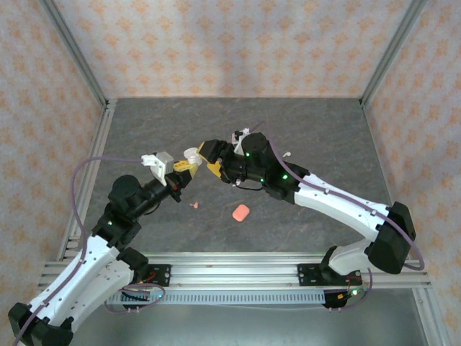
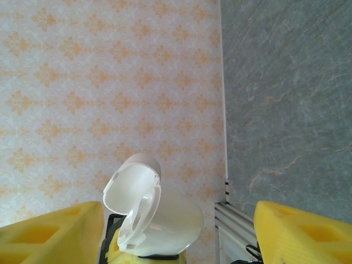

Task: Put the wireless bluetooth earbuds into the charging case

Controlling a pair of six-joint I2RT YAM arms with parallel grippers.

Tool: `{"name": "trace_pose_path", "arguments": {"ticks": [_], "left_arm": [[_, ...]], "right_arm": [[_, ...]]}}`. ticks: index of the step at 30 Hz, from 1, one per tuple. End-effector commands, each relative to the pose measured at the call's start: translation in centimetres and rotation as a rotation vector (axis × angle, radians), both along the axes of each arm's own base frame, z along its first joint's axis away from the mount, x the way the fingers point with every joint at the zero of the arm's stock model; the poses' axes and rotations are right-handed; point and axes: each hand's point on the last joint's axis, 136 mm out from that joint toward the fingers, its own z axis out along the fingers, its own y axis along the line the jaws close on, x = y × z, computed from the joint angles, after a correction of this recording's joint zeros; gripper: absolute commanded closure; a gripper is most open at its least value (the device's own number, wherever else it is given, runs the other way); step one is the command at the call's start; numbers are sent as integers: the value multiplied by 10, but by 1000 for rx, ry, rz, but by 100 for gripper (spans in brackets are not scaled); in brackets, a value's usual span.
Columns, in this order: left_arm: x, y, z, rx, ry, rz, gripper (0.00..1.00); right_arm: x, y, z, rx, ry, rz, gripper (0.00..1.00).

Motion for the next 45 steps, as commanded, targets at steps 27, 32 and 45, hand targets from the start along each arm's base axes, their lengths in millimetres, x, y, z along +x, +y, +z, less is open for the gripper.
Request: {"name": "trace_pose_path", "arguments": {"ticks": [27, 32, 45], "left_arm": [[11, -7, 20, -67, 43, -9, 75], [15, -9, 20, -82, 53, -9, 69], [18, -15, 18, -82, 55, -30, 95]], "right_arm": [[6, 9, 6, 58, -111, 10, 84], [4, 8, 4, 44, -117, 15, 85], [1, 8, 6, 60, -116, 30, 84]]}}
